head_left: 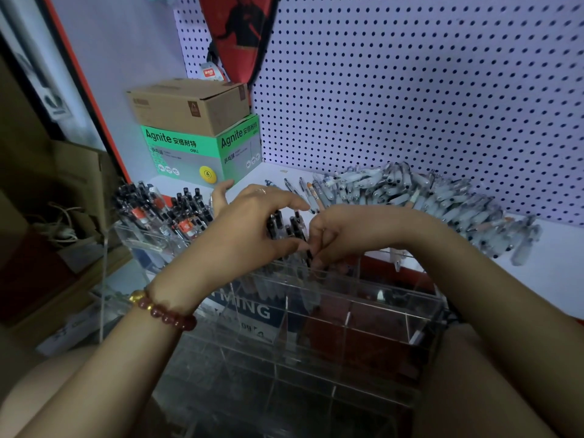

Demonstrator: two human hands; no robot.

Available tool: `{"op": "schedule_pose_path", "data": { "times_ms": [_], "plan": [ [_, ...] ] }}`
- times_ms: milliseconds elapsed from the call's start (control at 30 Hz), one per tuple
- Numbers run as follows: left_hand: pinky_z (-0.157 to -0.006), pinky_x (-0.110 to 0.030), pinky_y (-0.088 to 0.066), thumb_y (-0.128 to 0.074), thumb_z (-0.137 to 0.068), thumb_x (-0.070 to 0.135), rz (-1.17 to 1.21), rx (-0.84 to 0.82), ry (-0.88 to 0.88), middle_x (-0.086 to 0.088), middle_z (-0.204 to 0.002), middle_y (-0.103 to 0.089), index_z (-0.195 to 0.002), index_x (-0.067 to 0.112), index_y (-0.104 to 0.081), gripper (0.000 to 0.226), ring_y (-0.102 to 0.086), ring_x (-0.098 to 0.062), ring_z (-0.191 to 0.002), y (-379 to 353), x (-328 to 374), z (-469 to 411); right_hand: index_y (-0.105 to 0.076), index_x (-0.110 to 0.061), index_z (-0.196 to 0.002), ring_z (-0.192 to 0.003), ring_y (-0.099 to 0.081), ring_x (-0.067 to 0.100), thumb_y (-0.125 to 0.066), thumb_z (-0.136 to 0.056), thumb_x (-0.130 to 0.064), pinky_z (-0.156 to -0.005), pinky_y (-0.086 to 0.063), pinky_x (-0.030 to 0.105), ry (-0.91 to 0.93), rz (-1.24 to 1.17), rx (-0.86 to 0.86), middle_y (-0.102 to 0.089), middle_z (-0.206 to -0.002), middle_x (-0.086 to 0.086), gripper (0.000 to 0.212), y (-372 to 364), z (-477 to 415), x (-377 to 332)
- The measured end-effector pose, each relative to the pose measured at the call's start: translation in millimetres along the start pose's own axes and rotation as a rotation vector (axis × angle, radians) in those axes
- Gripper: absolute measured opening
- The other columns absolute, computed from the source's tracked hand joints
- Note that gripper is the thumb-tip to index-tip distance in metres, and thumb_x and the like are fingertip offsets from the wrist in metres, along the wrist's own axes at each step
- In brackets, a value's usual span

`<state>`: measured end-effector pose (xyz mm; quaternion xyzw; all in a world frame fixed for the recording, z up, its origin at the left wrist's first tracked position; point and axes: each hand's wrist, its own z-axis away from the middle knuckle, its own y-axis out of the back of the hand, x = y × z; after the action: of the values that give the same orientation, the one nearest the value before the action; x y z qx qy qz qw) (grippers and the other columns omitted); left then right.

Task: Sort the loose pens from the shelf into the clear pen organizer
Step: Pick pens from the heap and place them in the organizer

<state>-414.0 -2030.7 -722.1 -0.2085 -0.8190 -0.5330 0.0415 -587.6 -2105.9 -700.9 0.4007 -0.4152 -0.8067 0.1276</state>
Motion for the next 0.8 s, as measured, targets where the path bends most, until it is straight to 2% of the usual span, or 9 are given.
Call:
{"op": "schedule_pose_path", "data": {
  "times_ms": [67,133,200,300,367,433,533,667,800],
  "plan": [
    [-0.116,-0.041,-0.004,-0.069,-0.075,0.056,0.069,0.021,-0.009,0.033,-0.106,-0.050,-0.107,0.046,-0.057,0.036,-0.043,0.002,-0.118,1.8,-2.0,-1.3,-0.061,-0.013,-0.082,-0.049,-0.053,0.005,-0.068,-0.086,-0.009,-0.042,-0.035,0.014,0.005,-0.081,0.022,-0.072,-0.076,0.004,0.009,9.8,8.3,3.4],
    [-0.110,-0.044,-0.026,-0.060,-0.077,0.060,0.167,0.073,-0.021,0.025,-0.106,-0.058,-0.105,0.042,-0.062,0.033,-0.051,-0.003,-0.111,5.4,-6.6,-4.0,-0.061,-0.013,-0.086,-0.048,-0.051,0.003,-0.066,-0.087,-0.009,-0.042,-0.032,0.014,0.020,-0.189,0.113,-0.074,-0.081,0.001,0.007,23.4,10.7,9.6],
    [-0.098,-0.027,-0.037,-0.062,-0.085,0.047,0.252,0.134,-0.009,0.023,-0.102,-0.059,-0.104,0.033,-0.066,0.024,-0.053,0.003,-0.102,9.4,-11.5,-7.5,-0.061,-0.013,-0.091,-0.048,-0.051,0.003,-0.064,-0.089,-0.010,-0.044,-0.036,0.016,0.034,-0.286,0.248,-0.075,-0.083,-0.002,0.004,36.6,0.6,17.5],
    [-0.077,-0.002,-0.033,-0.062,-0.091,0.023,0.321,0.210,0.041,0.020,-0.102,-0.061,-0.100,0.025,-0.067,0.010,-0.051,0.015,-0.095,13.2,-16.5,-10.8,-0.063,-0.011,-0.098,-0.058,-0.057,0.010,-0.063,-0.091,-0.013,-0.057,-0.046,0.025,0.025,-0.289,0.364,-0.073,-0.081,-0.006,0.008,46.0,-37.6,32.6],
    [-0.070,-0.003,-0.035,-0.060,-0.092,0.019,0.344,0.249,0.071,0.018,-0.101,-0.062,-0.097,0.023,-0.067,0.010,-0.052,0.012,-0.095,11.7,-18.9,-12.6,-0.064,-0.012,-0.104,-0.070,-0.061,0.015,-0.063,-0.091,-0.013,-0.072,-0.049,0.030,-0.011,-0.170,0.362,-0.071,-0.081,-0.006,0.013,46.3,-68.6,43.6],
    [-0.072,-0.002,-0.035,-0.060,-0.092,0.015,0.345,0.261,0.075,0.016,-0.099,-0.062,-0.096,0.022,-0.067,0.010,-0.052,0.011,-0.094,7.8,-21.8,-13.9,-0.065,-0.013,-0.112,-0.083,-0.062,0.017,-0.060,-0.092,-0.013,-0.081,-0.047,0.029,-0.037,0.082,0.347,-0.071,-0.100,-0.001,0.021,45.1,-96.6,51.1],
    [-0.079,-0.002,-0.034,-0.061,-0.091,0.011,0.301,0.277,0.064,0.016,-0.096,-0.061,-0.095,0.022,-0.066,0.013,-0.053,0.008,-0.095,2.4,-28.7,-14.4,-0.061,-0.014,-0.123,-0.088,-0.050,0.014,-0.058,-0.093,-0.020,-0.078,-0.039,0.026,-0.086,0.364,0.336,-0.061,-0.119,0.003,0.030,42.5,-124.4,51.3],
    [-0.071,-0.002,-0.034,-0.059,-0.092,0.009,0.324,0.307,0.091,0.022,-0.096,-0.057,-0.095,0.020,-0.067,0.013,-0.051,0.014,-0.090,6.2,-37.9,-16.4,-0.068,-0.011,-0.106,-0.077,-0.057,0.019,-0.065,-0.089,-0.038,-0.069,-0.042,0.028,-0.180,0.422,0.358,-0.063,-0.088,0.000,0.032,40.6,-146.4,55.3],
    [-0.069,-0.004,-0.037,-0.057,-0.093,0.008,0.385,0.344,0.112,0.018,-0.096,-0.060,-0.094,0.018,-0.068,0.015,-0.052,0.012,-0.089,13.4,-41.9,-18.3,-0.063,-0.009,-0.075,-0.057,-0.048,0.016,-0.065,-0.088,-0.037,-0.061,-0.045,0.027,-0.244,0.477,0.406,-0.047,-0.059,0.000,0.031,35.4,-156.4,55.1]
  ]
}}
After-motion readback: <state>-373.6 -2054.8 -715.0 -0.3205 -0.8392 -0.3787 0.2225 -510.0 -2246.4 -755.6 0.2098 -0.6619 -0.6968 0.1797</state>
